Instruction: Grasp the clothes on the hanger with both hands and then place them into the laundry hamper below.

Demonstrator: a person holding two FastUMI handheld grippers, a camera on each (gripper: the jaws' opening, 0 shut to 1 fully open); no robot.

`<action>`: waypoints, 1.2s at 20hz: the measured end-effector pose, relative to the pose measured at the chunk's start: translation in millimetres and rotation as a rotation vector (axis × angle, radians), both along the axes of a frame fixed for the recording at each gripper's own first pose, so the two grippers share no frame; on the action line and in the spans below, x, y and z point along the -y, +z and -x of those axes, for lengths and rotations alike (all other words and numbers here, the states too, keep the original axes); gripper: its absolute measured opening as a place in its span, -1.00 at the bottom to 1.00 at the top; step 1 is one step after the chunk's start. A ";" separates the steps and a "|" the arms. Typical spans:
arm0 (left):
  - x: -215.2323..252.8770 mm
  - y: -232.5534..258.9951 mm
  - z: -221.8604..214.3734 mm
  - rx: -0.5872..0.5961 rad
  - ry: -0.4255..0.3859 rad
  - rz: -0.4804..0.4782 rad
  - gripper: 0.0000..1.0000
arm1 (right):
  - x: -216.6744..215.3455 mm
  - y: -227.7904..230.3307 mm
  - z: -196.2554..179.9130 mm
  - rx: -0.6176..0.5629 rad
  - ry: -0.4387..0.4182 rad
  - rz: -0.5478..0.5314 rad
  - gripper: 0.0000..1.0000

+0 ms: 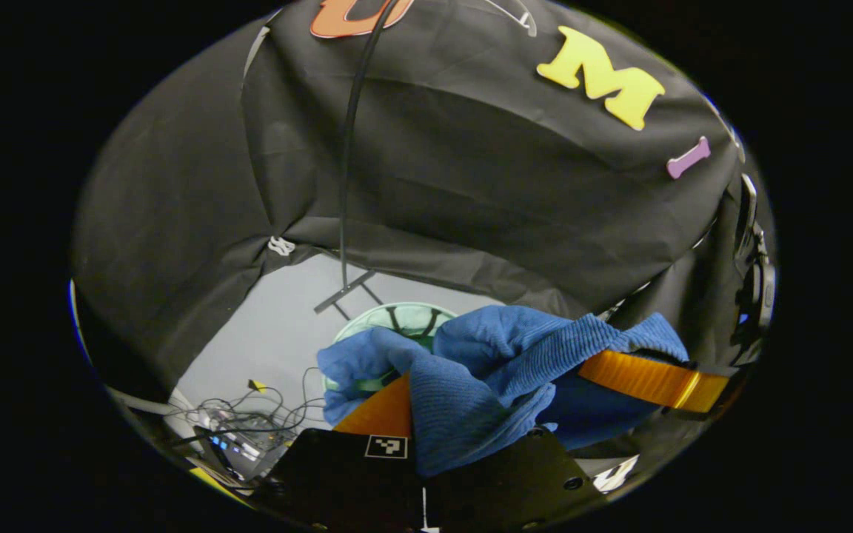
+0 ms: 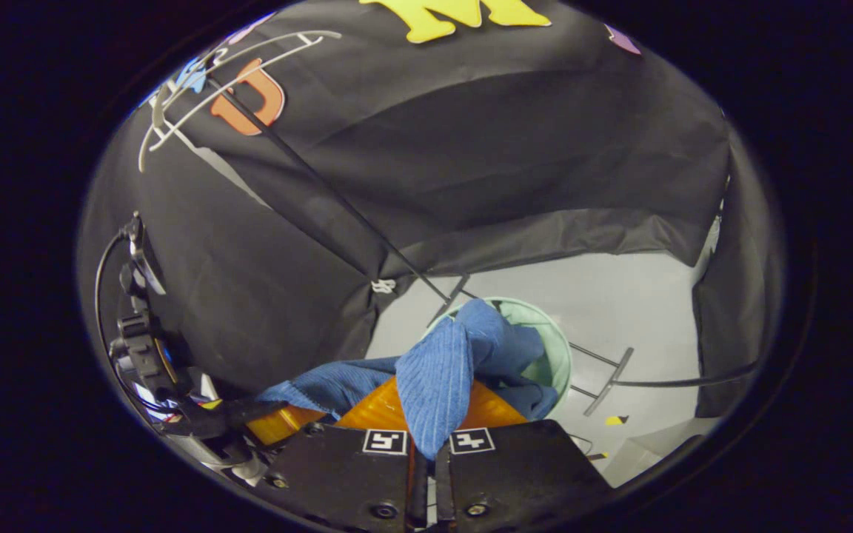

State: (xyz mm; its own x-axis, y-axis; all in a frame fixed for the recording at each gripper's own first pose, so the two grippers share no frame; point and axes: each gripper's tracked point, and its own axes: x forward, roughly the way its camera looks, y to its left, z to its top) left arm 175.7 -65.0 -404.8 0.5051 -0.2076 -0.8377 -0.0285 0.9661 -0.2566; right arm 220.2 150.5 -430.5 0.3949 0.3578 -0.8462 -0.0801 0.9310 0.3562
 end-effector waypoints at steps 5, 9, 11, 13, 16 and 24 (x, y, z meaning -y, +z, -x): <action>-4.0 -17.7 -0.3 -0.041 -0.012 -0.043 -0.89 | 0.4 -21.1 -4.4 -0.020 0.053 0.074 -0.84; -7.6 -22.1 -4.1 -0.040 -0.028 -0.056 -0.85 | 3.4 -14.9 -6.9 -0.019 0.071 0.090 -0.83; 1.4 -16.1 -9.4 -0.021 -0.039 -0.007 -0.63 | 0.6 -17.1 -7.3 -0.016 0.075 0.075 -0.77; 4.7 -8.0 -16.8 0.003 -0.038 0.008 -0.13 | 9.4 -14.6 -12.0 0.010 0.075 0.094 -0.29; -7.6 -6.6 -18.4 0.029 -0.038 -0.043 1.00 | 18.4 -21.6 -20.9 0.061 0.063 0.146 0.48; -15.6 -5.1 -5.0 0.047 -0.045 -0.072 0.94 | 29.5 -11.5 -9.4 0.052 0.017 0.168 0.62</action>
